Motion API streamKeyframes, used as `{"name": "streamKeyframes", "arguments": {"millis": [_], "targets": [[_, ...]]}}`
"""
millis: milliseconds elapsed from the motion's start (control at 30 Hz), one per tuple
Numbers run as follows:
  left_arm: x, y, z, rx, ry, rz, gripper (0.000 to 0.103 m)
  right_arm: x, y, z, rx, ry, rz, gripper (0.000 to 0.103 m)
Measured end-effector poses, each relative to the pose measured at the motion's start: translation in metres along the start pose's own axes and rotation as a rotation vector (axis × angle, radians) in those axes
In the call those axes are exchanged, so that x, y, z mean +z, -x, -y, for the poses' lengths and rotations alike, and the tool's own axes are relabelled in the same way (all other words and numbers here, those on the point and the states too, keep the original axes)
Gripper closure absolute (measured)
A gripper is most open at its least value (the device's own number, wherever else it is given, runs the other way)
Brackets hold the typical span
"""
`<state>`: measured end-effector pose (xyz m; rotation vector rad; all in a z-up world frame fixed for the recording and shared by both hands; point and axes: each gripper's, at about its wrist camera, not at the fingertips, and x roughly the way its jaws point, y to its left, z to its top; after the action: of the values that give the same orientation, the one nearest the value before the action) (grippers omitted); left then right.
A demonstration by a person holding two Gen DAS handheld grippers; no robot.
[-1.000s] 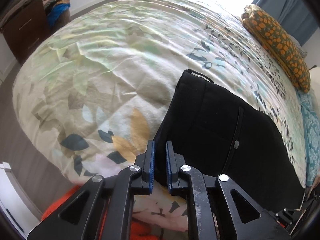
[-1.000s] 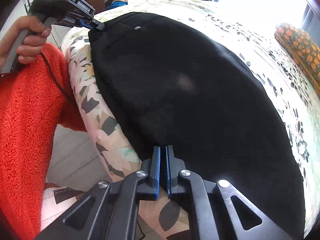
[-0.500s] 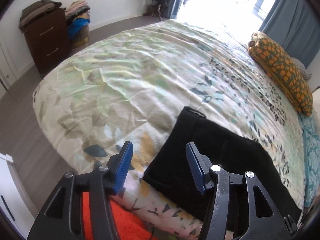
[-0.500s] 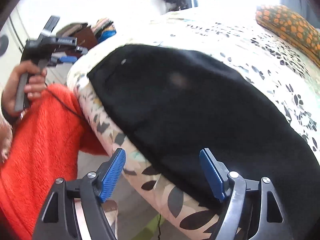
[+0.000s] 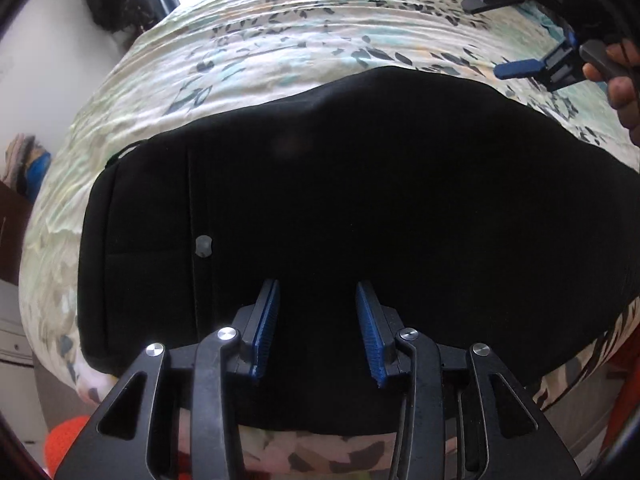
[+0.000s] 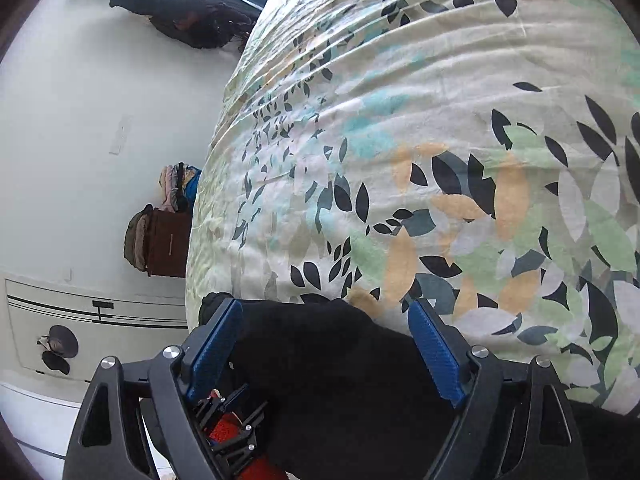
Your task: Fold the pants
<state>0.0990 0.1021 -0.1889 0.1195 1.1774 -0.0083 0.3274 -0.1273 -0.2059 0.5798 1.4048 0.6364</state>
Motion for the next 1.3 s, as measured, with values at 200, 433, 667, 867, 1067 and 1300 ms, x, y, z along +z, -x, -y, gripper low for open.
{"name": "streamKeyframes", "arguments": {"millis": [200, 433, 667, 867, 1067, 1300], "targets": [[-0.002, -0.001, 0.002, 0.011, -0.036, 0.004, 0.063, 0.007, -0.085, -0.004, 0.313, 0.072, -0.543, 0.016], [-0.003, -0.002, 0.005, 0.034, -0.066, 0.016, 0.063, -0.008, -0.119, -0.018, 0.554, -0.017, -0.680, 0.001], [-0.007, 0.000, 0.007, 0.029, -0.071, 0.027, 0.063, 0.025, -0.107, -0.027, 0.433, 0.077, -0.481, 0.007], [-0.008, 0.002, 0.003, 0.020, -0.061, 0.023, 0.061, 0.067, -0.010, 0.004, 0.269, 0.081, -0.062, 0.005], [0.001, -0.005, -0.005, 0.018, -0.045, 0.029, 0.058, -0.001, 0.010, -0.044, 0.386, 0.194, -0.152, 0.002], [0.001, 0.002, -0.011, -0.011, 0.003, 0.047, 0.052, -0.022, -0.038, -0.019, -0.208, 0.259, 0.034, 0.029]]}}
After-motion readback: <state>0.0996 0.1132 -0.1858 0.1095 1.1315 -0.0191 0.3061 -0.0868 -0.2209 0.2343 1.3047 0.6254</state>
